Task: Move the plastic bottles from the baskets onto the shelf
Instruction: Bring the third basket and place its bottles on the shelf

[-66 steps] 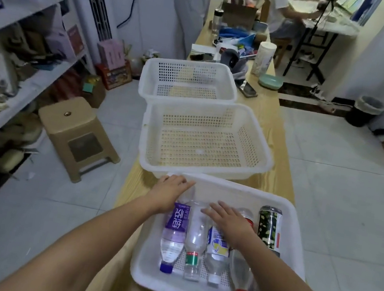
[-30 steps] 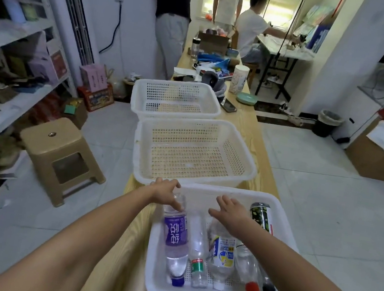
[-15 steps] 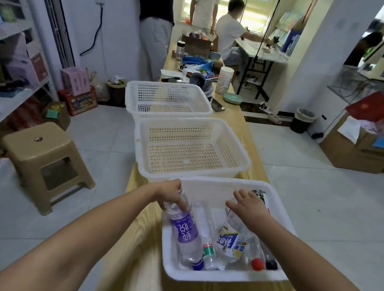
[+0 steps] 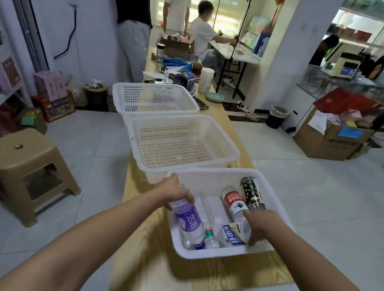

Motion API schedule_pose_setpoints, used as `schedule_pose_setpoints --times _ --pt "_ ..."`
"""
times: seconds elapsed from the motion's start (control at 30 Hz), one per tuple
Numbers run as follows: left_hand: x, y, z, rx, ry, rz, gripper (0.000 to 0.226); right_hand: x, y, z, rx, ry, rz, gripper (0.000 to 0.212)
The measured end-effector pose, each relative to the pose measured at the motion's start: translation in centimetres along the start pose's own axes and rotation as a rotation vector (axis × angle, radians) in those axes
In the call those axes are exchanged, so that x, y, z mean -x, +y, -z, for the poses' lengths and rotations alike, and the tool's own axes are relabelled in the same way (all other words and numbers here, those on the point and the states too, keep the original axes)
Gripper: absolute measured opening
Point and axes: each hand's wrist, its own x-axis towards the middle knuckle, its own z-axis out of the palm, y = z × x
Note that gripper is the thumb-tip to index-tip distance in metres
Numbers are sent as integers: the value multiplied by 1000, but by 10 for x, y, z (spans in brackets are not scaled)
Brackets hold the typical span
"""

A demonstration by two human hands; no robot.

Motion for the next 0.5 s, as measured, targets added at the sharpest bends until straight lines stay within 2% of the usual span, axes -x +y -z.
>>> schedule_pose_setpoints --times 0.13,0.3,0.43,0.5 --pt "11 -3 -2 67 74 52 73 10 -6 3 -176 40 -113 104" --pt "19 -11 4 373 135 199 81 23 1 -5 -599 46 -277 92" --pt "25 -26 4 647 138 249 60 35 19 -20 -1137 -20 -365 65" --pt "29 -32 -2 740 142 252 58 41 26 -31 -1486 -73 -387 65"
